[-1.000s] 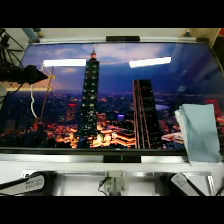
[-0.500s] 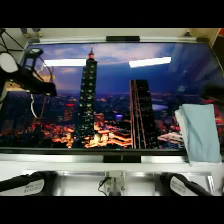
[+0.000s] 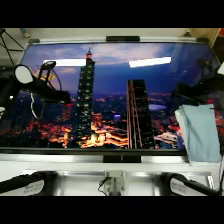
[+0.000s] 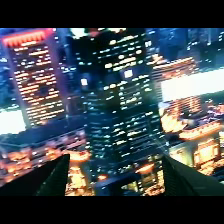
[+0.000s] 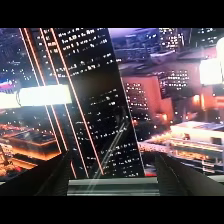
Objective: Fold the shirts.
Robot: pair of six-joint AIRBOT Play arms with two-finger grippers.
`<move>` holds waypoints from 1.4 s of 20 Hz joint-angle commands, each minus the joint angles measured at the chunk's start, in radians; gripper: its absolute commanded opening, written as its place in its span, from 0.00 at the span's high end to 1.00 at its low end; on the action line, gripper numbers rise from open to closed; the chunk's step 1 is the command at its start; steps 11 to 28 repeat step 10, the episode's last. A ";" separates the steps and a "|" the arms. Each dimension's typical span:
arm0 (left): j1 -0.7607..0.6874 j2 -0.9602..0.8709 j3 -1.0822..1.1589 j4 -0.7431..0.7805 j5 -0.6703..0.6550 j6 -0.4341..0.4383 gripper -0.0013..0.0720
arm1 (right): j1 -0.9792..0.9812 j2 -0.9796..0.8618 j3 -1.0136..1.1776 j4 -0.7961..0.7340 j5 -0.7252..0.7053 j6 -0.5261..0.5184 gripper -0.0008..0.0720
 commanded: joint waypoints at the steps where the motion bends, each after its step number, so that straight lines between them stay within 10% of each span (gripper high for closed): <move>1: -0.002 -0.003 -0.007 -0.018 0.018 -0.003 0.05 | 0.005 -0.003 0.001 0.006 0.007 0.001 0.13; 28: -0.003 -0.003 -0.007 -0.018 -0.053 0.024 0.07 | 0.005 -0.003 0.001 0.006 0.006 0.001 0.13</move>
